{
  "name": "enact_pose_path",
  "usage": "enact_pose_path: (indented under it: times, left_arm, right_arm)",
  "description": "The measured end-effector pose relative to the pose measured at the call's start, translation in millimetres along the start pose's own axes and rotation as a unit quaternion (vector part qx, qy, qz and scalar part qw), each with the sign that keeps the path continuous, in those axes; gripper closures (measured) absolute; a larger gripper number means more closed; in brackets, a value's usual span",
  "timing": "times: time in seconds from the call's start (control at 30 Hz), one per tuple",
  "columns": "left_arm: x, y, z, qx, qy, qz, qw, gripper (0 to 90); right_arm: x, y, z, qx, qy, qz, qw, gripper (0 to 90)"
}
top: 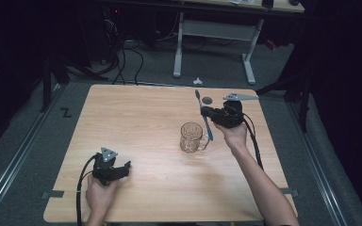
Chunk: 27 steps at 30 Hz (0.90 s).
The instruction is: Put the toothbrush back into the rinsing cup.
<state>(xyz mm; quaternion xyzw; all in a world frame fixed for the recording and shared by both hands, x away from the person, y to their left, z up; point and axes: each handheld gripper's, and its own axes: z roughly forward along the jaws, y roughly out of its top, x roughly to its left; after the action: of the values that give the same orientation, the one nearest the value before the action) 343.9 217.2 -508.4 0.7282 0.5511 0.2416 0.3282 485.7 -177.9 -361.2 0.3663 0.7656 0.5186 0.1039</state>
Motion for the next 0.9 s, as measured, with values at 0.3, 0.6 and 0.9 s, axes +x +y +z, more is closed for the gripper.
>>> enact_pose_path:
  times: [0.3,0.6,0.9]
  left_arm:
    - [0.1,0.0,0.0,0.0,0.0,0.0,1.0,24.1]
    - [0.1,0.0,0.0,0.0,0.0,0.0,1.0,24.1]
    - [0.1,0.0,0.0,0.0,0.0,0.0,1.0,24.1]
  right_arm:
    - [-2.7,0.2,8.8,-0.011,-0.003,0.005,0.9999,79.6]
    - [-5.8,-1.6,17.1,-0.016,-0.008,0.012,0.9998,79.6]
    - [-8.1,-2.8,19.7,-0.02,-0.009,0.015,0.9997,79.6]
